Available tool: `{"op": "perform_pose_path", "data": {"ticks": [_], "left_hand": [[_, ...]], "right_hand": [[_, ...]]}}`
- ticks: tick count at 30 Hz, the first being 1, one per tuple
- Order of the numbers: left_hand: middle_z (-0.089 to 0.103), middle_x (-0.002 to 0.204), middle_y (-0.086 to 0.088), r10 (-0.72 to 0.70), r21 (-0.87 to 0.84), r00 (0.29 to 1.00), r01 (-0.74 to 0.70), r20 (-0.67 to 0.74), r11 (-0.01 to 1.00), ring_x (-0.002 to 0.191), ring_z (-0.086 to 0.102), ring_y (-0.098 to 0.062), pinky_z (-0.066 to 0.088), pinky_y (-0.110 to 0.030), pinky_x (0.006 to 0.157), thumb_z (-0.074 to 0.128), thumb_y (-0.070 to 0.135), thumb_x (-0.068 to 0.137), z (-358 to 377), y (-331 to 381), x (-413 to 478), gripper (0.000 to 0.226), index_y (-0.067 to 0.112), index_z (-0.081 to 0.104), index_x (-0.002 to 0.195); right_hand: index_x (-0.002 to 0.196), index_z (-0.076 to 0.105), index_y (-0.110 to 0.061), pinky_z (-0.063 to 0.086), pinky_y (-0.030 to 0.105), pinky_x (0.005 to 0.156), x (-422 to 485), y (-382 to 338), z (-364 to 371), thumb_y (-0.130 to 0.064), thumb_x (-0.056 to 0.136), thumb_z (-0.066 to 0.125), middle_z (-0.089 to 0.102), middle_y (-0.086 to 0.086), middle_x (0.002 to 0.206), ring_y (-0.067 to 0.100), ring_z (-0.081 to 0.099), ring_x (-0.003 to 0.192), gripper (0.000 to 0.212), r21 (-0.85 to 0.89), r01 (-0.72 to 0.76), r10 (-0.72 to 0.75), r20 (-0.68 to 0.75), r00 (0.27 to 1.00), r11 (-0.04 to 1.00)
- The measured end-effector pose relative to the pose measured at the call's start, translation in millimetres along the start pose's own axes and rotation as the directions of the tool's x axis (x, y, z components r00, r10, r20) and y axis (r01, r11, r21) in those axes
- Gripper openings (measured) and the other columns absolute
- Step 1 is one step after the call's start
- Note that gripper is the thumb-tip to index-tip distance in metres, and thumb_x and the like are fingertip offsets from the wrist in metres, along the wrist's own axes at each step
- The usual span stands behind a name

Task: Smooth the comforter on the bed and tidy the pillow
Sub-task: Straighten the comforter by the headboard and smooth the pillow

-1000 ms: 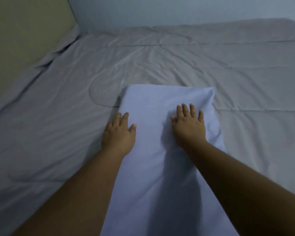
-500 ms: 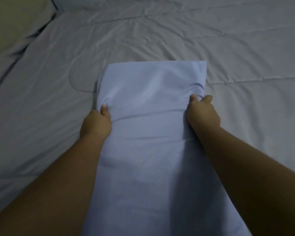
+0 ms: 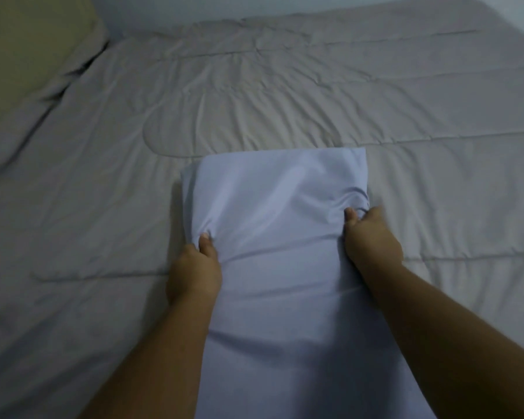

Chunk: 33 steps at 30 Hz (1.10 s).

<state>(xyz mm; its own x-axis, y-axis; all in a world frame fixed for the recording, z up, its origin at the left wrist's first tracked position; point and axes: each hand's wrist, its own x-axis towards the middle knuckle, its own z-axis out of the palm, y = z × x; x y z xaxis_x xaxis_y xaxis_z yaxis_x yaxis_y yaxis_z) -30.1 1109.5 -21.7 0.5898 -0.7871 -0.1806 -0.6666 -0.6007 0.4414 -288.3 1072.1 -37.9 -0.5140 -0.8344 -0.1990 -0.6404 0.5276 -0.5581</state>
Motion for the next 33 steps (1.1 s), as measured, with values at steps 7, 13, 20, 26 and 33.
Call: {"op": "perform_pose_path", "data": {"ticks": [7, 13, 20, 26, 33], "left_hand": [[0.043, 0.139, -0.027, -0.093, -0.033, 0.994, 0.095, 0.064, 0.995, 0.125, 0.044, -0.044, 0.035, -0.049, 0.102, 0.031, 0.051, 0.096, -10.0, -27.8, -14.6, 0.062, 0.002, 0.034, 0.134], [0.029, 0.155, -0.008, 0.743, 0.26, 0.661, -0.74, 0.111, 0.62, 0.143, 0.025, -0.028, 0.016, -0.04, 0.117, 0.026, 0.04, 0.096, 2.7, 3.7, -32.4, 0.056, 0.018, 0.029, 0.148], [-0.005, 0.161, 0.006, 0.396, 0.421, 0.9, -0.436, 0.184, 0.795, 0.148, -0.003, -0.019, -0.001, -0.042, 0.12, 0.017, 0.044, 0.1, -2.6, -6.2, 15.4, 0.058, 0.024, 0.003, 0.152], [-0.009, 0.161, 0.006, 0.564, 0.366, 0.778, -0.628, 0.277, 0.687, 0.148, -0.008, -0.015, -0.005, -0.039, 0.12, 0.014, 0.044, 0.1, 30.3, 41.6, -10.9, 0.058, 0.025, -0.003, 0.152], [-0.005, 0.161, -0.004, 0.336, 0.421, 0.937, -0.343, 0.094, 0.84, 0.149, -0.004, -0.022, -0.003, -0.042, 0.12, 0.019, 0.044, 0.099, 8.3, -6.7, -21.0, 0.064, 0.014, 0.002, 0.152]], "right_hand": [[0.118, 0.046, -0.007, 0.039, 0.047, 0.093, -34.4, 6.1, -9.6, -0.049, 0.093, 0.041, 0.053, 0.025, 0.122, 0.043, 0.05, 0.112, 0.05, -0.126, 0.033, -0.055, -0.18, 0.982, 0.992], [0.128, 0.056, -0.004, 0.044, 0.047, 0.099, -80.2, -49.5, 36.1, -0.036, 0.092, 0.039, 0.059, 0.021, 0.129, 0.039, 0.056, 0.117, 0.05, -0.126, 0.821, -0.828, 0.004, 0.561, 0.556], [0.151, 0.011, -0.022, 0.001, 0.042, 0.119, 11.0, 13.3, -4.5, -0.045, 0.1, 0.021, 0.007, -0.001, 0.16, 0.022, 0.003, 0.147, 0.057, -0.381, 0.444, -0.401, 0.191, 0.896, 0.811], [0.151, 0.011, -0.012, -0.001, 0.037, 0.118, -20.3, -43.9, 27.4, -0.038, 0.102, 0.023, 0.008, 0.005, 0.16, 0.022, 0.003, 0.147, 0.057, -0.239, 0.694, -0.648, 0.248, 0.72, 0.679], [0.151, 0.009, -0.008, -0.004, 0.039, 0.119, -27.2, 0.5, 14.7, -0.04, 0.101, 0.022, 0.007, 0.009, 0.16, 0.022, 0.002, 0.147, 0.06, -0.355, 0.409, -0.386, 0.136, 0.912, 0.841]]}}
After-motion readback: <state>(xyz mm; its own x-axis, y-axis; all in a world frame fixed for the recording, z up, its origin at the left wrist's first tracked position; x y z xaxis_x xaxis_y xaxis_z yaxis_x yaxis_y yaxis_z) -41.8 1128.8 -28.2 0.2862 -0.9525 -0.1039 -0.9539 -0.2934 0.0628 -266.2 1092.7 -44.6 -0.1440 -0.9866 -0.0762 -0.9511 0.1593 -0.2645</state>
